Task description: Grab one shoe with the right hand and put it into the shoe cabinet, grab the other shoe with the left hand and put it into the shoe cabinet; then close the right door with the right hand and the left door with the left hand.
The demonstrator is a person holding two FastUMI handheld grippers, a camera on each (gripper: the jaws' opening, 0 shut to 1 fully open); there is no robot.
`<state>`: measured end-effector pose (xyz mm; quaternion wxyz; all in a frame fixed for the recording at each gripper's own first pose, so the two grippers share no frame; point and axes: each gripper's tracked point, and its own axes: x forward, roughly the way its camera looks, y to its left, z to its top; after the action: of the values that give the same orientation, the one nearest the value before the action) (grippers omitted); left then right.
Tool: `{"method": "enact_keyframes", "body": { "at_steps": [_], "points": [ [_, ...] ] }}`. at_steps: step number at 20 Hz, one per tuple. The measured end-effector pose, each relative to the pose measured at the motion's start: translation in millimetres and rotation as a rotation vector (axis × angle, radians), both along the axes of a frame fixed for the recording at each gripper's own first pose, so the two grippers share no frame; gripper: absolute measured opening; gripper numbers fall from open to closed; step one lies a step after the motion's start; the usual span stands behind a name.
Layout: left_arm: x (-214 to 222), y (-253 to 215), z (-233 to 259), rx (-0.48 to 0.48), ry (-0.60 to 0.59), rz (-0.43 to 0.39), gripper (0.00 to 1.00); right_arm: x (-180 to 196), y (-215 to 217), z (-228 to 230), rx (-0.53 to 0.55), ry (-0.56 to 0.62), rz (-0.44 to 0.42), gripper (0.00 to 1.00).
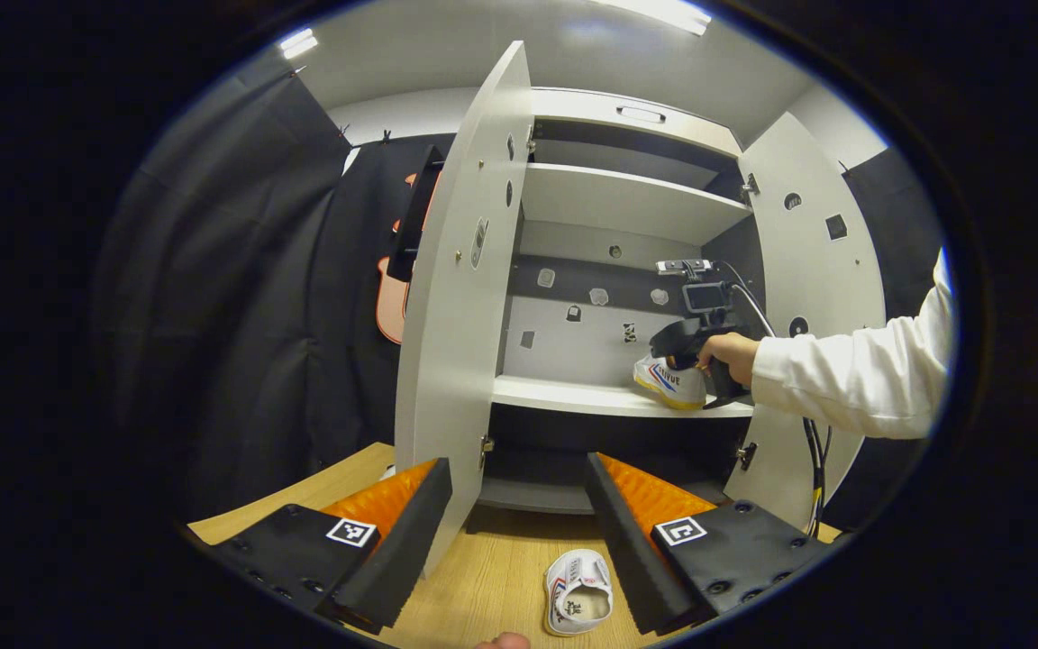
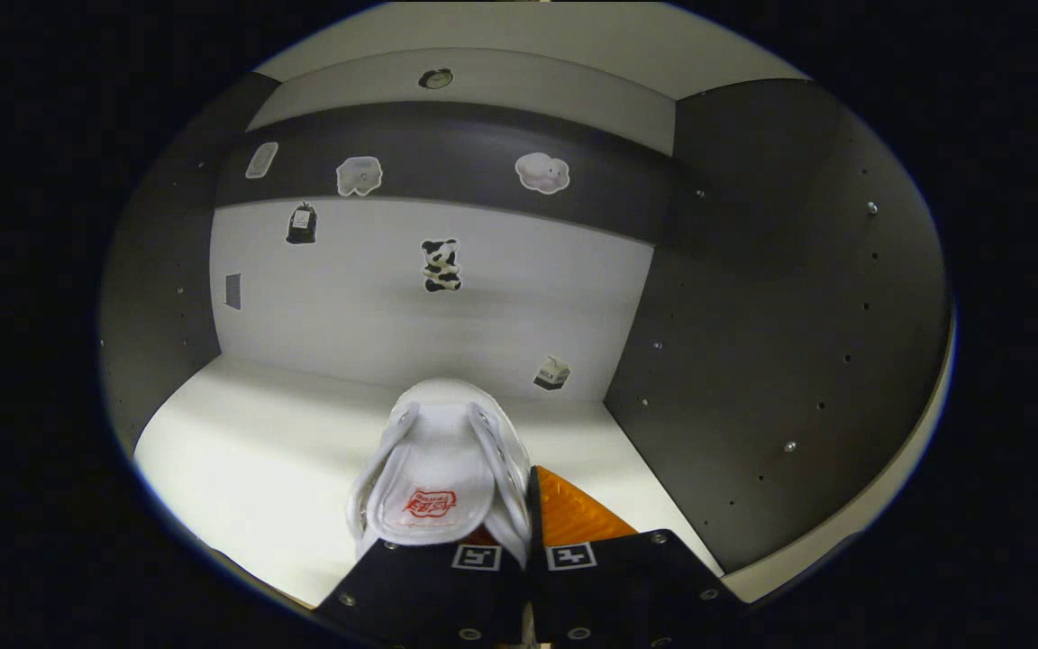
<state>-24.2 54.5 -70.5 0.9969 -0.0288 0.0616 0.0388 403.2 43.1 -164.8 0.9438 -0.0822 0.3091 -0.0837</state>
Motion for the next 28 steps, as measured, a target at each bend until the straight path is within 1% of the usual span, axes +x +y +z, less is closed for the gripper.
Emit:
{"method": "enact_keyframes", "body": {
  "at_steps": [1, 2, 4, 5, 6, 7, 8, 9, 10, 11, 12, 13, 14, 15, 17, 18, 19, 21, 25, 26, 27, 28],
  "points": [
    [1, 1, -1, -0.001, 0.003, 0.004, 0.96, 1, 2, -2, 0.026, 0.006, -0.002, 0.06],
    [0, 3, -2, -0.002, 0.005, 0.008, 0.96, 0, 4, -5, 0.046, 0.018, -0.004, 0.11],
    [0, 5, -3, -0.003, 0.004, 0.014, 0.96, -1, 4, -8, 0.054, 0.026, 0.000, 0.16],
    [0, 5, -2, -0.001, 0.002, 0.016, 0.99, -1, 6, -5, 0.058, 0.020, 0.011, 0.22],
    [0, 6, -2, 0.002, 0.000, 0.018, 0.99, -3, 5, -1, 0.055, 0.013, 0.014, 0.20],
    [0, 6, -1, 0.003, -0.002, 0.019, 0.99, -5, 4, 4, 0.052, 0.002, 0.023, 0.30],
    [0, 6, -2, 0.003, 0.001, 0.018, 0.96, -7, 3, 8, 0.051, -0.004, 0.035, 0.34],
    [1, 5, -3, 0.004, 0.000, 0.017, 0.97, -12, 1, 12, 0.052, -0.008, 0.045, 0.56],
    [1, 5, -2, 0.003, -0.001, 0.015, 0.96, -17, -1, 17, 0.056, -0.015, 0.053, 0.63],
    [2, 4, -3, 0.002, -0.002, 0.012, 0.96, -23, -5, 22, 0.058, -0.023, 0.054, 0.72],
    [3, 2, -3, 0.001, -0.002, 0.008, 0.96, -30, -6, 28, 0.073, -0.037, 0.065, 0.76],
    [4, 0, -2, 0.001, -0.002, 0.002, 0.96, -37, -5, 36, 0.085, -0.053, 0.078, 0.86],
    [5, -2, -3, 0.003, -0.001, -0.004, 0.96, -43, -5, 45, 0.092, -0.070, 0.092, 0.90],
    [6, -5, -3, 0.004, 0.000, -0.012, 0.97, -51, -5, 55, 0.093, -0.090, 0.107, 0.93],
    [6, -11, 0, 0.011, -0.005, -0.028, 0.97, -68, -1, 76, 0.100, -0.132, 0.142, 0.93],
    [7, -14, 1, 0.013, -0.007, -0.037, 0.99, -76, 2, 88, 0.107, -0.157, 0.157, 0.93],
    [7, -18, 2, 0.013, -0.008, -0.046, 0.96, -86, 5, 102, 0.119, -0.186, 0.173, 0.93],
    [7, -24, 4, 0.011, -0.013, -0.059, 0.96, -111, 13, 128, 0.145, -0.241, 0.207, 0.93],
    [4, -34, 6, 0.016, -0.005, -0.083, 0.96, -176, 19, 168, 0.178, -0.366, 0.267, 0.94],
    [4, -36, 5, 0.017, -0.003, -0.089, 0.94, -194, 18, 171, 0.184, -0.387, 0.270, 0.94],
    [4, -38, 6, 0.019, -0.002, -0.096, 0.96, -211, 16, 173, 0.193, -0.401, 0.268, 0.94],
    [3, -40, 7, 0.025, -0.003, -0.104, 0.96, -229, 13, 171, 0.210, -0.407, 0.257, 0.94]
  ]
}}
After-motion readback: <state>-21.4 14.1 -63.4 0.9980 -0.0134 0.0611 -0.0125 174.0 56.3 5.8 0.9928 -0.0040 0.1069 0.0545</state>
